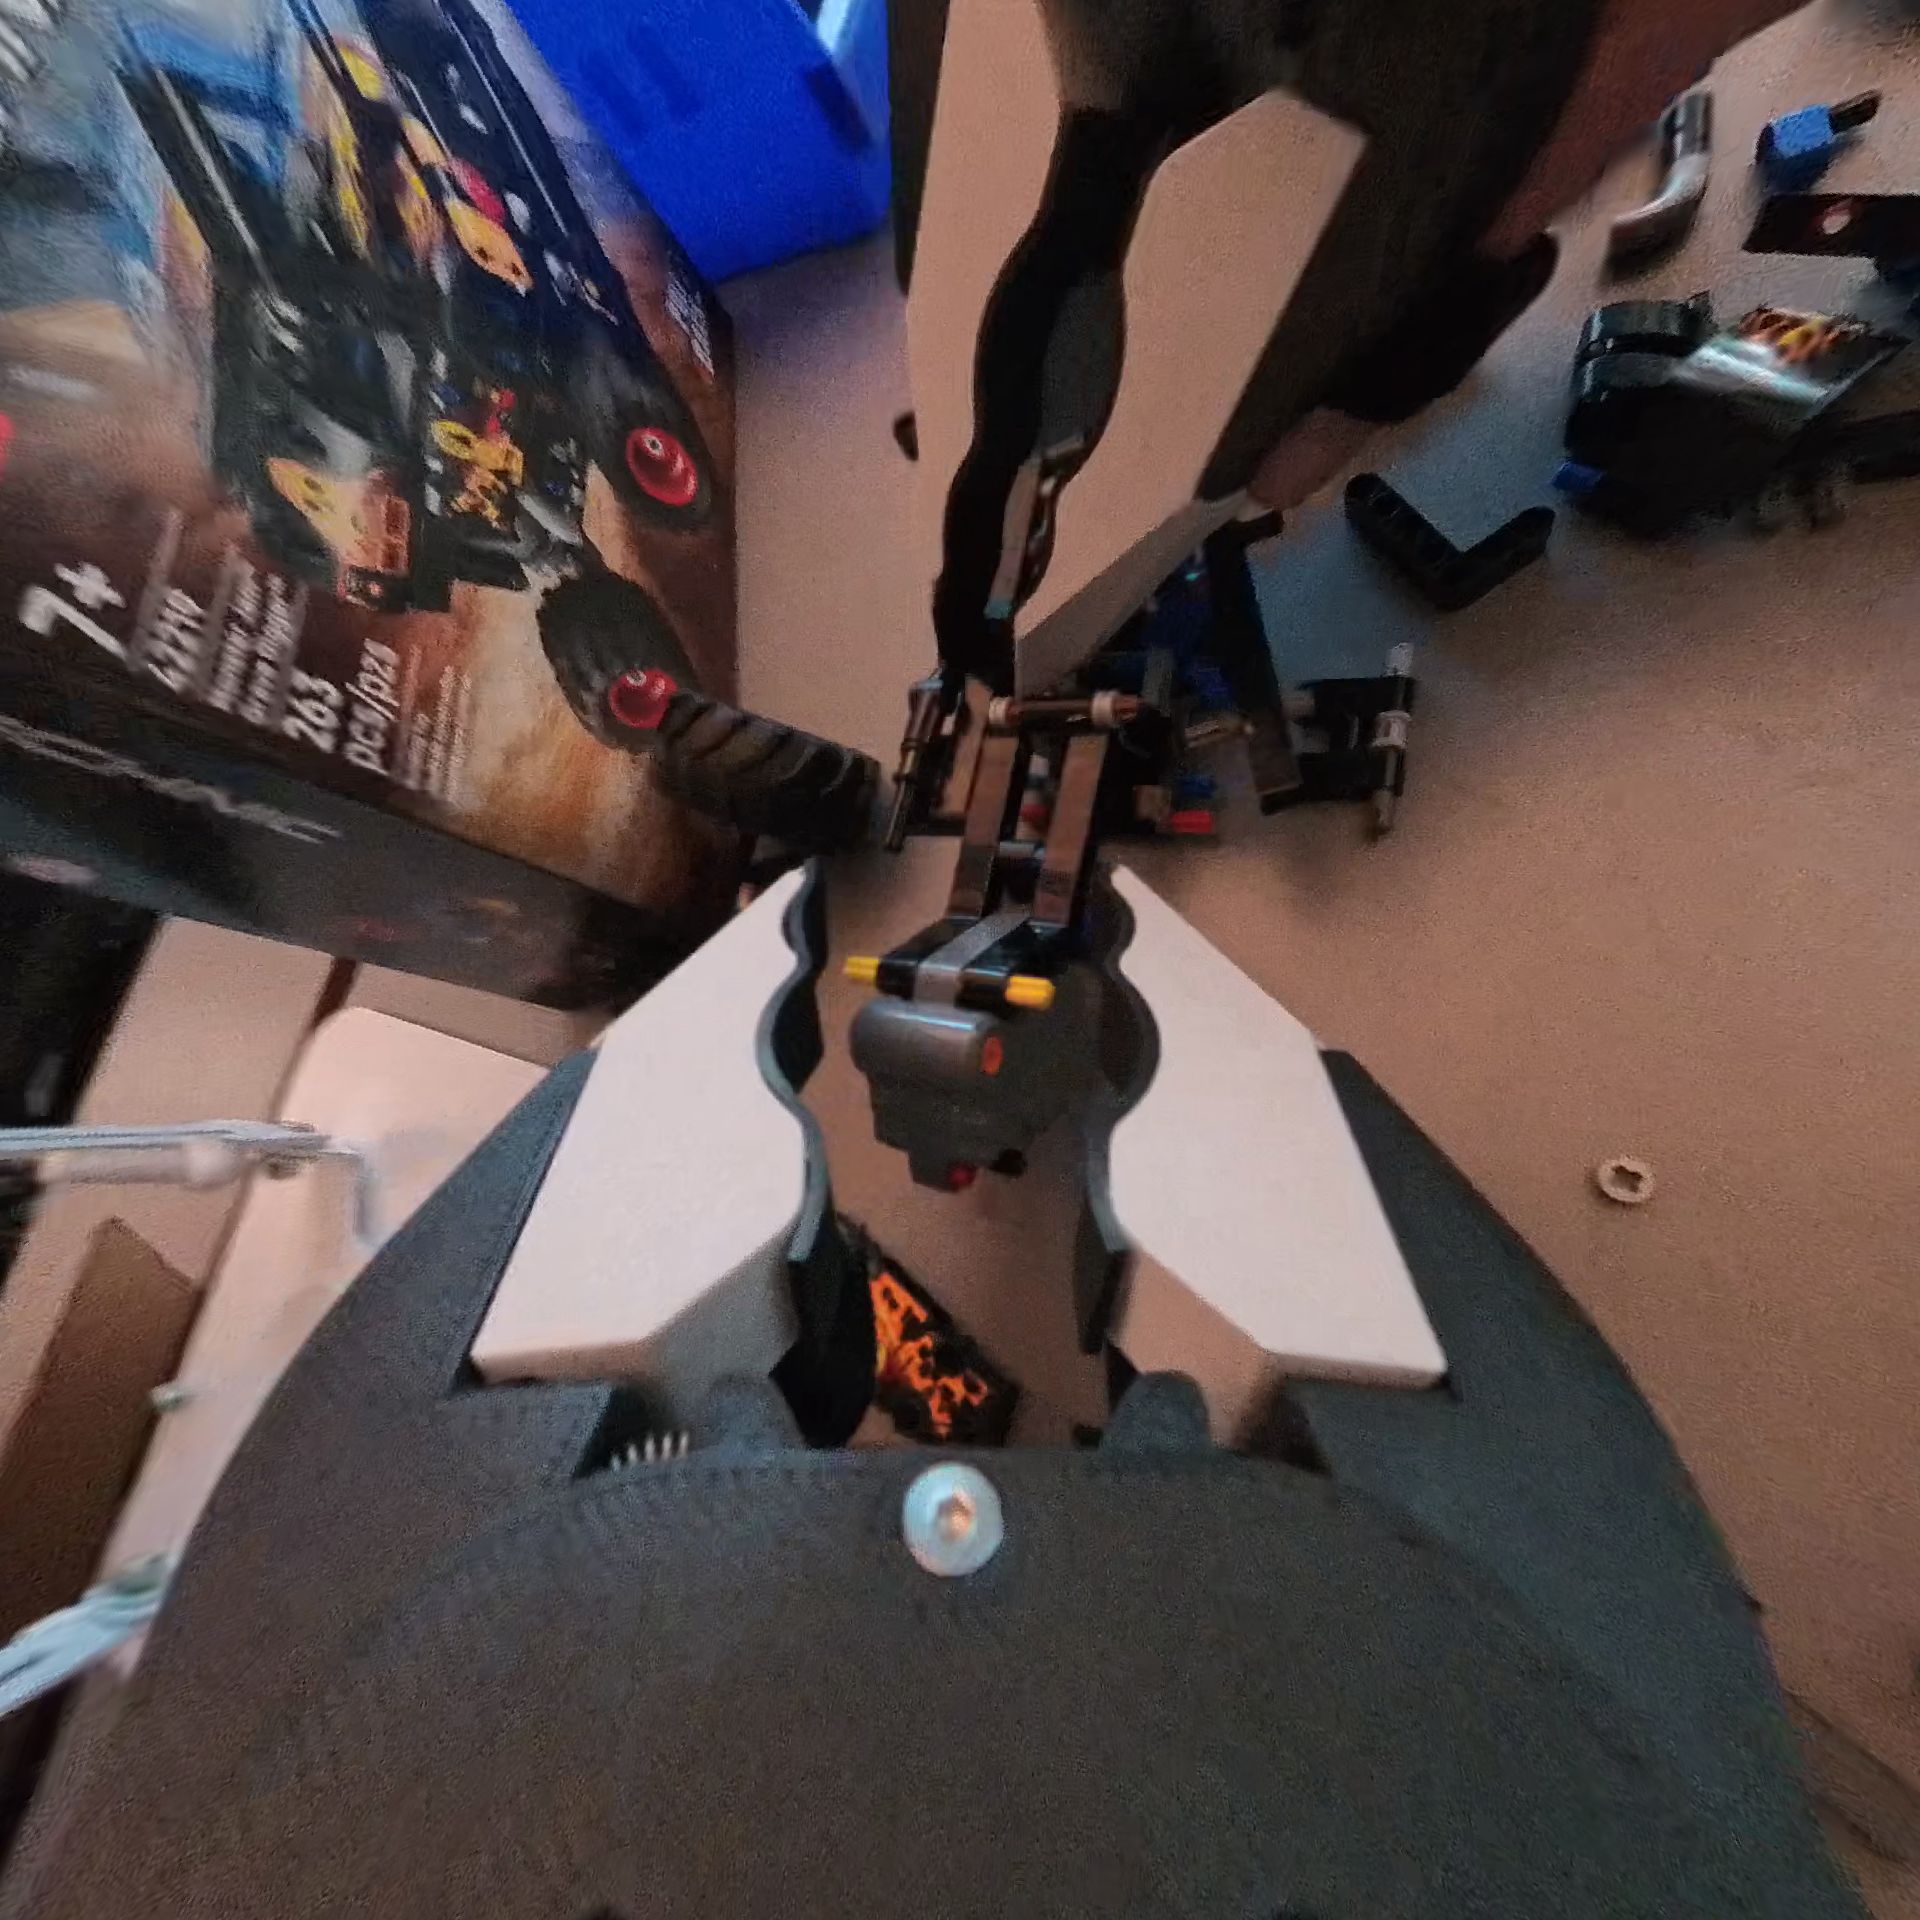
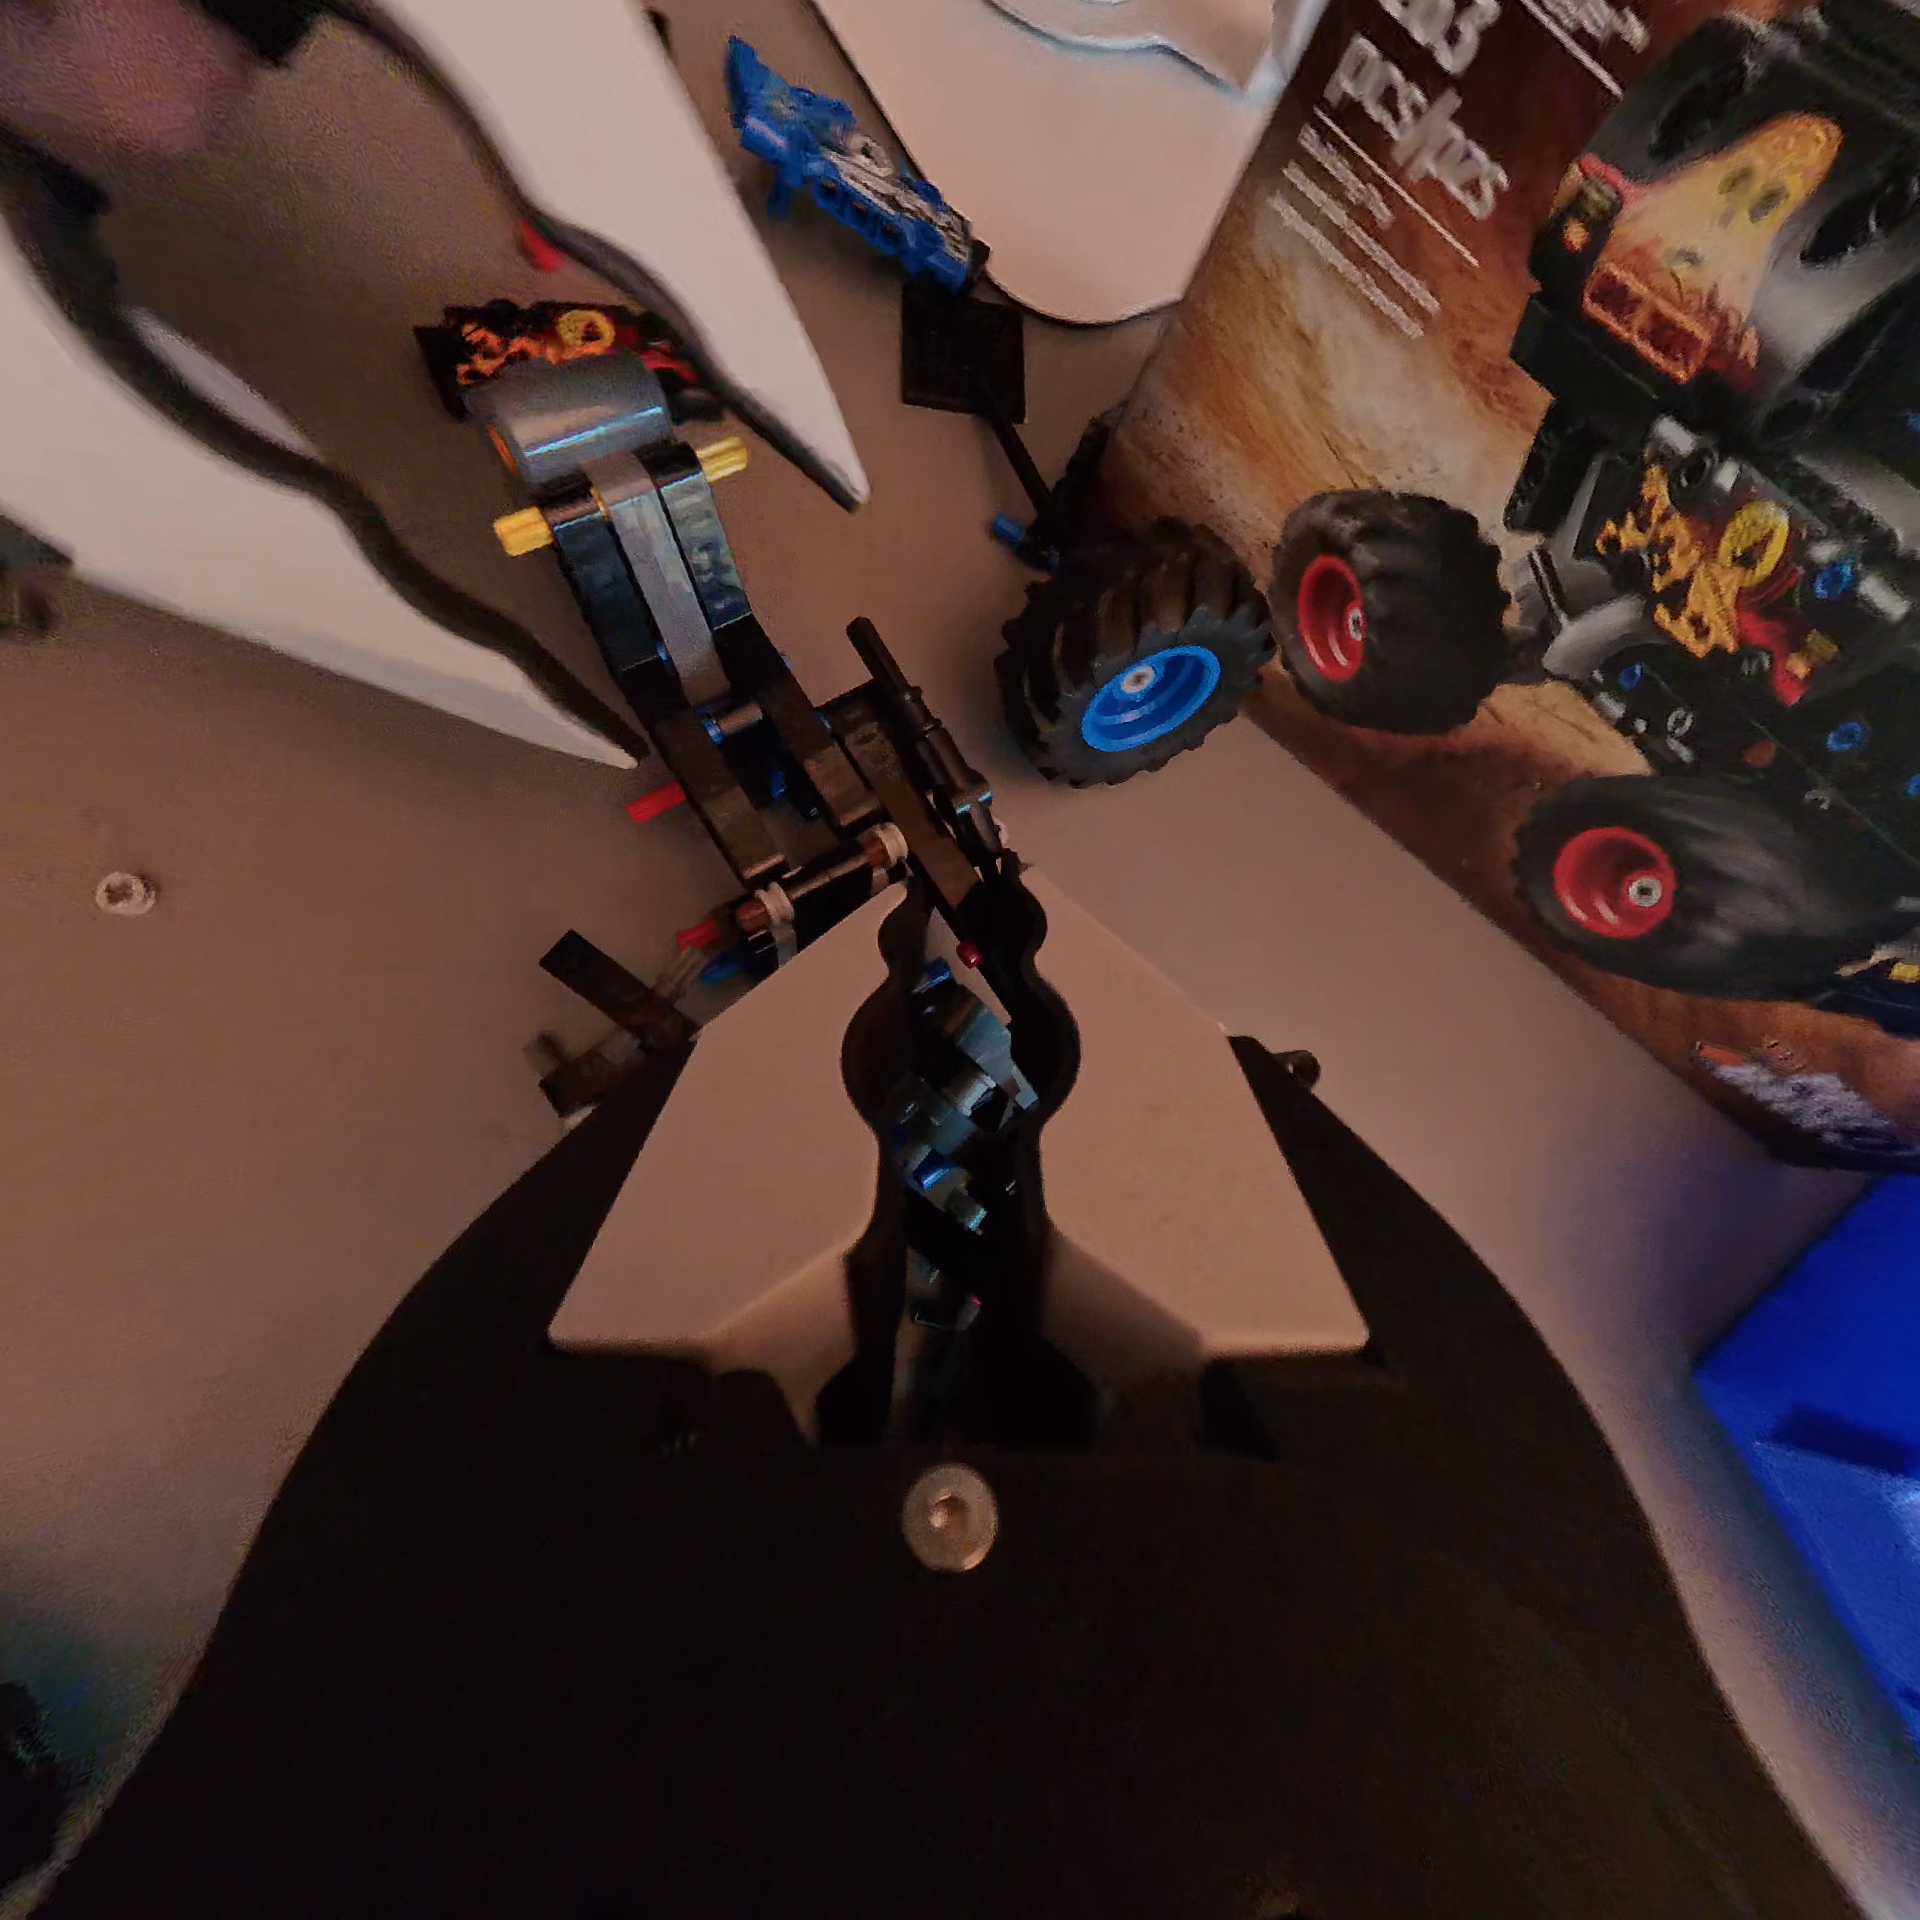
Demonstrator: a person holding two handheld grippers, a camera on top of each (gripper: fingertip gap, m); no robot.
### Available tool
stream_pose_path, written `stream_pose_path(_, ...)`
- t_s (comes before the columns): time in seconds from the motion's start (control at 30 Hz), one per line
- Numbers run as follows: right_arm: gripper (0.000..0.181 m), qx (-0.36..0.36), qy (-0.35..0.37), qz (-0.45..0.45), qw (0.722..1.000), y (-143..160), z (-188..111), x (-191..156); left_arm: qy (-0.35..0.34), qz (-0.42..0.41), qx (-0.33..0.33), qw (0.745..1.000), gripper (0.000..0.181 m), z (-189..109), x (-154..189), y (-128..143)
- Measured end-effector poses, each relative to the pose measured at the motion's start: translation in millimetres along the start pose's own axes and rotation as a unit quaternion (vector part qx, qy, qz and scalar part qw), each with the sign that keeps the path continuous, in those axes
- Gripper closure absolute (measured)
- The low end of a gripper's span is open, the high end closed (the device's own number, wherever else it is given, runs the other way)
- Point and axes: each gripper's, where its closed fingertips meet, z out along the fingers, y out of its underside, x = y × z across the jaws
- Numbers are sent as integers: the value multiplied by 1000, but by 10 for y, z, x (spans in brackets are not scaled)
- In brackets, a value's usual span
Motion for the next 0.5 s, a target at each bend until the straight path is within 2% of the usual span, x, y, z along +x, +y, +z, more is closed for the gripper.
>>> stream_pose_path(0.07, 169, 12, 1, -27, 1000, -21, -10, -50, 81, -49, -59, 994, 123, 94, 187, 259)
stream_pose_path(0.1, 169, 16, -3, -24, 1000, -30, -10, -68, 94, -49, -79, 991, 127, 156, 244, 363)
stream_pose_path(0.13, 169, 17, -4, -19, 1000, -36, -8, -71, 106, -54, -55, 991, 135, 169, 289, 300)
stream_pose_path(0.17, 169, 16, -3, -15, 1000, -40, -3, -71, 115, -43, -59, 991, 141, 167, 328, 303)
stream_pose_path(0.2, 169, 14, -2, -12, 1000, -42, -3, -72, 114, -30, -63, 991, 142, 160, 340, 304)
stream_pose_path(0.23, 169, 13, -1, -7, 1000, -42, -2, -70, 106, -19, -60, 992, 152, 160, 344, 296)
stream_pose_path(0.5, 180, 13, 30, 30, 999, -88, 61, -18, 58, 55, -86, 993, 149, 156, 447, 224)
